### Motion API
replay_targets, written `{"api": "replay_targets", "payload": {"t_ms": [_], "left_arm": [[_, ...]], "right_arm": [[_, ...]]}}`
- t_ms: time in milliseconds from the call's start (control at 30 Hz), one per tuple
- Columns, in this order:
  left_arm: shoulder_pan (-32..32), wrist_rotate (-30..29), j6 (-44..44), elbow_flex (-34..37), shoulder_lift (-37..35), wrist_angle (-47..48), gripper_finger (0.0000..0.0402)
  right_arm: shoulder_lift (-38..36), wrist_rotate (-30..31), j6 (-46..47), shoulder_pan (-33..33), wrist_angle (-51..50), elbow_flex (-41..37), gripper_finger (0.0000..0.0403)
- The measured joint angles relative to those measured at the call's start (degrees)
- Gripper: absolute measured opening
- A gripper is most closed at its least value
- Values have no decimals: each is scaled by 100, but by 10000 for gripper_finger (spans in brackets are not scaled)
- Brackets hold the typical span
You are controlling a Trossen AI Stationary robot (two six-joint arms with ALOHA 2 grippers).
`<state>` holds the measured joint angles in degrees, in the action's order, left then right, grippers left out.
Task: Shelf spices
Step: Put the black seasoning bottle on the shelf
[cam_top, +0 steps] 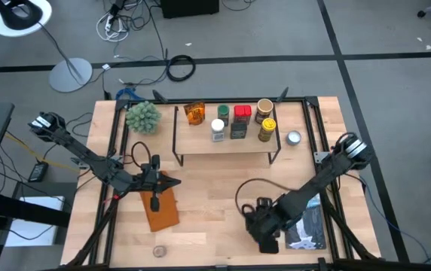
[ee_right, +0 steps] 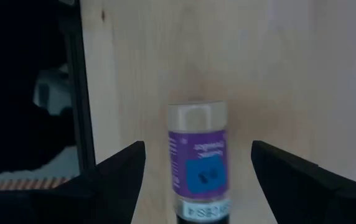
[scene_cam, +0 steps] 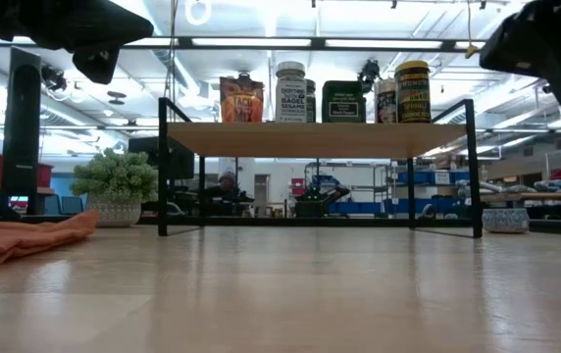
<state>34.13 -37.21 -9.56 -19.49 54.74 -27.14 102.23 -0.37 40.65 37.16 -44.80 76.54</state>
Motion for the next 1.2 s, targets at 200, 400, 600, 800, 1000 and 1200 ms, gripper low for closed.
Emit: {"api": "replay_targets", "payload": {"t_ms": [200,400,600,800,1000,1200], "left_arm": [[0,2,-119,1,0,0,5],[0,90,-162,2,0,-7,5],[0,111,-271,2,1,-11,5],[0,117,-271,2,1,-4,5],[0,131,-271,2,2,49,5],[0,129,-271,2,2,48,5]], "right_arm": [[624,-10,111,165,-379,407,291],[745,224,164,247,-400,406,290],[743,458,284,263,-463,228,285],[737,193,681,308,107,-341,283],[709,341,866,333,320,-704,277],[666,212,640,167,352,-775,223]]}}
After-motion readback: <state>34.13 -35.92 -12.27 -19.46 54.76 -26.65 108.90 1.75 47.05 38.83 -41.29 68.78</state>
